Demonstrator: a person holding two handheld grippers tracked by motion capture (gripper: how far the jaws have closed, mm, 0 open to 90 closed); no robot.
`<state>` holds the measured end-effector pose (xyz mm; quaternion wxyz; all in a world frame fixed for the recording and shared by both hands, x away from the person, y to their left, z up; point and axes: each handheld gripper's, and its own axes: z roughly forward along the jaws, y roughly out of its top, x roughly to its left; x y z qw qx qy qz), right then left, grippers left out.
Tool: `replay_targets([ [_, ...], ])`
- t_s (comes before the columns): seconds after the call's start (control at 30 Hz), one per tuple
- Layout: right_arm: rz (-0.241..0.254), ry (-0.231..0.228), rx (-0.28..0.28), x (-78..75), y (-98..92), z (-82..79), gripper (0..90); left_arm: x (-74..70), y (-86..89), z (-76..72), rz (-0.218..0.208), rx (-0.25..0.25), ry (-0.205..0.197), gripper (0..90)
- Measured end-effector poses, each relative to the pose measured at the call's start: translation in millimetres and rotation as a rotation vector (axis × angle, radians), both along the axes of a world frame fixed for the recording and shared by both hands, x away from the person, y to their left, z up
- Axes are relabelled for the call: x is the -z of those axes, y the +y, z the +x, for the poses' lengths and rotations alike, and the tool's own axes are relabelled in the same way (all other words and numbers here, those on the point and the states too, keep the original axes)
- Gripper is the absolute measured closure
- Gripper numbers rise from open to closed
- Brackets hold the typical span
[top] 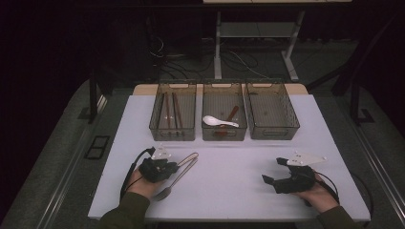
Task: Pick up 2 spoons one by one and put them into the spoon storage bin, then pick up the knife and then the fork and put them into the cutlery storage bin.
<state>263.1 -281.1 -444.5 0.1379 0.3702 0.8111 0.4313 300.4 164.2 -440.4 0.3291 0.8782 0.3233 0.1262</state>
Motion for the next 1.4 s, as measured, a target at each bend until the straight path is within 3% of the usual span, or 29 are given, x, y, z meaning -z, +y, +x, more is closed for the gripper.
replay_targets([
  [0.07,-0.001,0.002,0.002,0.1,-0.6,0.4,12.2,-3.6,2.4,2.8,-0.012,0.0,-0.013,79.5],
  [0.1,0.001,0.003,0.002,0.1,-0.7,0.6,12.2,-4.8,4.0,3.7,-0.039,-0.005,-0.01,79.5],
  [0.27,0.01,0.005,0.001,-0.4,-1.5,1.2,12.2,-8.7,10.0,5.6,-0.068,0.01,0.003,79.5],
  [0.7,0.021,-0.007,0.011,-1.8,-3.1,1.9,12.2,-18.6,3.9,8.2,-0.085,0.11,0.0,79.4],
  [0.93,0.052,0.005,-0.006,-5.6,-7.6,4.4,12.2,-30.2,-8.9,7.9,-0.116,0.183,-0.02,79.4],
  [1.2,0.008,0.021,-0.061,-17.7,-9.4,10.8,12.3,-35.9,-31.7,8.8,-0.14,0.293,-0.014,79.4],
  [1.3,0.021,0.056,-0.084,-18.9,-10.3,14.9,12.3,-37.3,-41.4,10.2,-0.145,0.333,-0.014,79.3],
  [1.4,0.017,0.064,-0.094,-20.9,-8.6,15.7,12.3,-38.5,-52.8,11.0,-0.156,0.374,-0.008,79.3],
])
